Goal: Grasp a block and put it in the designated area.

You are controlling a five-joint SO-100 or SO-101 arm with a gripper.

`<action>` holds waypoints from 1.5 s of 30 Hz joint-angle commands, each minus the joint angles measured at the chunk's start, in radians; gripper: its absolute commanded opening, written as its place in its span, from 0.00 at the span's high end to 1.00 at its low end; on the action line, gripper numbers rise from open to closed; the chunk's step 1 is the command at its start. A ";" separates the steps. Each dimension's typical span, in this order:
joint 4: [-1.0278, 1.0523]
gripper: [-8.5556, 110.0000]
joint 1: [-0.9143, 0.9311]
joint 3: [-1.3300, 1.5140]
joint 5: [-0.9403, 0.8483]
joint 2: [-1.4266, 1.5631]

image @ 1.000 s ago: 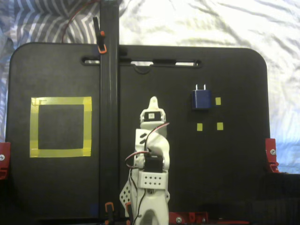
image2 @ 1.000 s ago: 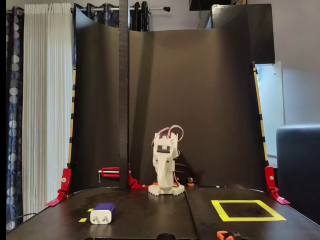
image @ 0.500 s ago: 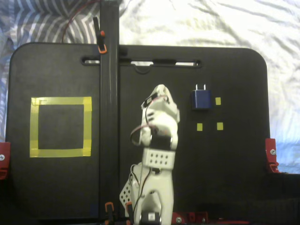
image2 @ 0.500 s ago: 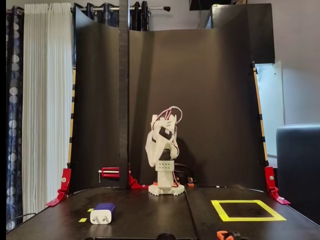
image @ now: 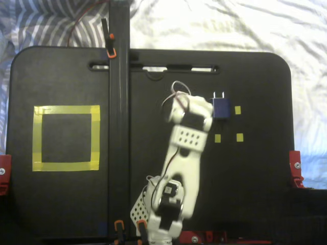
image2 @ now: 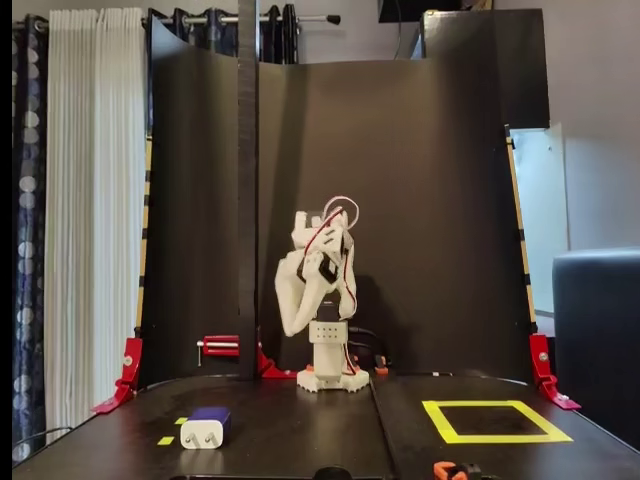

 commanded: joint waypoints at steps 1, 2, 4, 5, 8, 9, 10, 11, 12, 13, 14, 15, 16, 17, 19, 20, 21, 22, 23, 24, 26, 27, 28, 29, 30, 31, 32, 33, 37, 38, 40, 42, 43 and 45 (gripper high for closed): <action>0.054 0.93 0.046 -0.107 -0.084 -0.061; 0.077 0.93 0.060 -0.140 -0.117 -0.094; 0.127 0.93 0.091 -0.204 -0.186 -0.156; 0.146 0.93 0.106 -0.236 -0.218 -0.187; 0.181 0.93 0.150 -0.308 -0.301 -0.273; 0.183 0.93 0.163 -0.327 -0.319 -0.298; 0.186 0.93 0.176 -0.344 -0.339 -0.322; 0.186 0.93 0.189 -0.362 -0.354 -0.347; 0.187 0.93 0.201 -0.380 -0.373 -0.373; 0.187 0.93 0.215 -0.397 -0.390 -0.397; 0.187 0.93 0.227 -0.417 -0.405 -0.423; 0.183 0.92 0.239 -0.436 -0.417 -0.448; 0.178 0.92 0.250 -0.454 -0.425 -0.471; 0.172 0.92 0.261 -0.469 -0.430 -0.491; 0.163 0.92 0.284 -0.495 -0.453 -0.531; 0.156 0.92 0.295 -0.505 -0.460 -0.548; 0.150 0.92 0.305 -0.514 -0.469 -0.565; 0.146 0.92 0.314 -0.526 -0.477 -0.581; 0.144 0.92 0.325 -0.538 -0.485 -0.597; 0.141 0.92 0.333 -0.551 -0.486 -0.612; 0.130 0.92 0.348 -0.558 -0.502 -0.629; 0.127 0.92 0.356 -0.558 -0.514 -0.634; 0.124 0.92 0.362 -0.558 -0.517 -0.637; 0.123 0.92 0.367 -0.558 -0.520 -0.638; 0.120 0.91 0.370 -0.558 -0.523 -0.641; 0.114 0.90 0.373 -0.560 -0.523 -0.644; 0.110 0.86 0.376 -0.560 -0.528 -0.647; 0.106 0.83 0.377 -0.560 -0.531 -0.650; 0.094 0.71 0.385 -0.560 -0.561 -0.664; 0.086 0.71 0.387 -0.560 -0.568 -0.667; 0.074 0.70 0.387 -0.560 -0.574 -0.678; 0.064 0.65 0.387 -0.560 -0.581 -0.686; 0.058 0.64 0.387 -0.560 -0.583 -0.689; 0.051 0.64 0.385 -0.560 -0.583 -0.692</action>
